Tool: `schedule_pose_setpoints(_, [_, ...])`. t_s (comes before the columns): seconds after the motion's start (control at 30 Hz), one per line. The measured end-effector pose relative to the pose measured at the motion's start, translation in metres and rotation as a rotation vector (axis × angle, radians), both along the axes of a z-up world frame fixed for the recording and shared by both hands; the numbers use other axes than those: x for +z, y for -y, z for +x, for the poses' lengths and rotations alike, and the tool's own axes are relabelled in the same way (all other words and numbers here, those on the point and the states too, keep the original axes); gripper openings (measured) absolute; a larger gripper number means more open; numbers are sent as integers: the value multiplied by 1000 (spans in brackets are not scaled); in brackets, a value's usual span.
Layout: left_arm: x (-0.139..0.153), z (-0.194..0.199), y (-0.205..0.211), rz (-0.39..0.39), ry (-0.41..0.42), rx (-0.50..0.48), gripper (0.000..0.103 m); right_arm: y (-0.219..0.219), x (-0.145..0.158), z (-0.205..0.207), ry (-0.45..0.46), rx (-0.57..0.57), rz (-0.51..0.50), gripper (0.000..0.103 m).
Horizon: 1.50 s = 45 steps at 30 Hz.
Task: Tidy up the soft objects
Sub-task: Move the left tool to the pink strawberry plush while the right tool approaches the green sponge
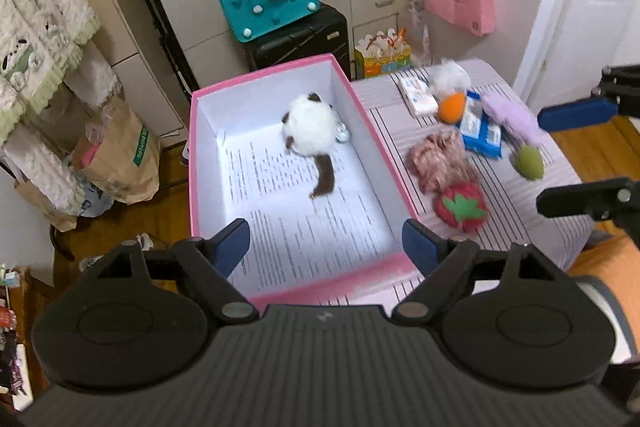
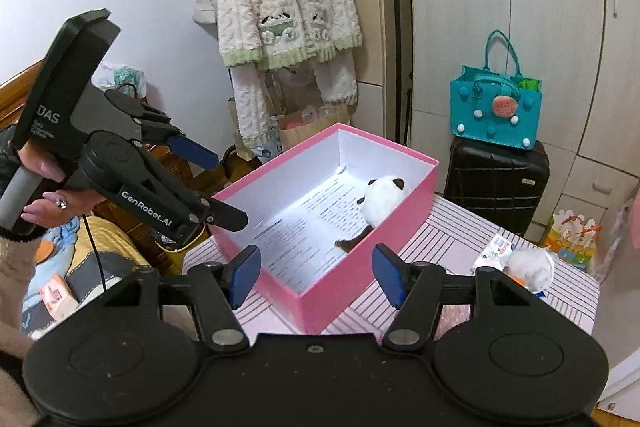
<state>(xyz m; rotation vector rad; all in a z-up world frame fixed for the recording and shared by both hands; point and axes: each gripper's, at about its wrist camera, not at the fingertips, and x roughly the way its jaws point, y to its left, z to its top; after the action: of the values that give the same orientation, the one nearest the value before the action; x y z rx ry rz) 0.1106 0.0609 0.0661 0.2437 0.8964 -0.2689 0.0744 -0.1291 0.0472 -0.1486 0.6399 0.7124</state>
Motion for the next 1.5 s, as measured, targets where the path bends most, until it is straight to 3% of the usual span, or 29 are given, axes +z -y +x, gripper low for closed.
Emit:
schedule_pose_setpoints(0.37, [-10,-51,21,28,-6,-79,85,16,-23,-47,2,-13,-43,68])
schedule_pose_setpoints(0.7, [-35,-70,32,19,-3,-128,86,40,-52,-73,-26,-66,-40,70])
schedule_pose_setpoints(0.8, [-46,-77,36,29,44,-116,86,47,-62,-75,-44,-86,-48,70])
schedule_pose_setpoints(1.1, [-65,-89,46,-48,32,-124,86,74,-82,-76,-82,-146,-32,70])
schedule_pose_setpoints(1.5, [-73,-80,83,-114,84,-157,86,109,-119,-69,10,-239,42,76])
